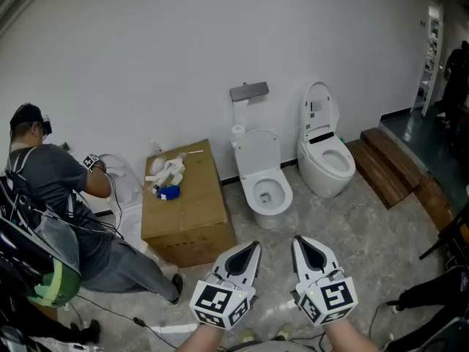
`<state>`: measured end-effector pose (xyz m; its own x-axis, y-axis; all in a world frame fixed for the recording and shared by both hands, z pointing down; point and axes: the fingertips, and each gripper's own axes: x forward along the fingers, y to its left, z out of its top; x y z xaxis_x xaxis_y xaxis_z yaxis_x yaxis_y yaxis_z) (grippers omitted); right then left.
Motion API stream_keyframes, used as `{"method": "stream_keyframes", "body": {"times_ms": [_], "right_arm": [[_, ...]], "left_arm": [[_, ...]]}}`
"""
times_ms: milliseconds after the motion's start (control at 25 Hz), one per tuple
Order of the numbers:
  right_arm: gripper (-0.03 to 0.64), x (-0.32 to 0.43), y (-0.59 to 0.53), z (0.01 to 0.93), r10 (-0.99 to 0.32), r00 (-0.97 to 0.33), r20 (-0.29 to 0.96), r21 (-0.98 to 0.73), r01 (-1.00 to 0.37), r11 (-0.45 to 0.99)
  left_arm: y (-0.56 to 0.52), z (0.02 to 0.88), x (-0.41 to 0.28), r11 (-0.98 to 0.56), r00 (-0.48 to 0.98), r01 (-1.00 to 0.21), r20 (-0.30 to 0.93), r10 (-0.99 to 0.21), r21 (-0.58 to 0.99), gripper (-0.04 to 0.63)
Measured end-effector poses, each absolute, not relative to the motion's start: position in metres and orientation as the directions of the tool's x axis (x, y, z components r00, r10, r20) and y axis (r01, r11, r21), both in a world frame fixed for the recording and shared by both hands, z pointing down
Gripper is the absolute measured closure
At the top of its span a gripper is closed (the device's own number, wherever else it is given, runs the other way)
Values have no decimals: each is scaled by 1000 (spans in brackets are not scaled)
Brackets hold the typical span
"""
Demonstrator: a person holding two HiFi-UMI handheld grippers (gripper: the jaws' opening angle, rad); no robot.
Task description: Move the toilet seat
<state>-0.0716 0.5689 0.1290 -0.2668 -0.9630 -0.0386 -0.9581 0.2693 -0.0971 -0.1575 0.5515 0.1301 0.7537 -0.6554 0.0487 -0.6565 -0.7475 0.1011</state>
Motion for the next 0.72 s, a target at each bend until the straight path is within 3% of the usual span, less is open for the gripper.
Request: {"method": "stream_keyframes", "body": {"times_ms": [720], "right_arm": [[604,-15,568,139,-953,-300,-46,-103,-947,303]], "left_arm": [[553,138,-97,-739,743,-669,59,-667,81,589]]}}
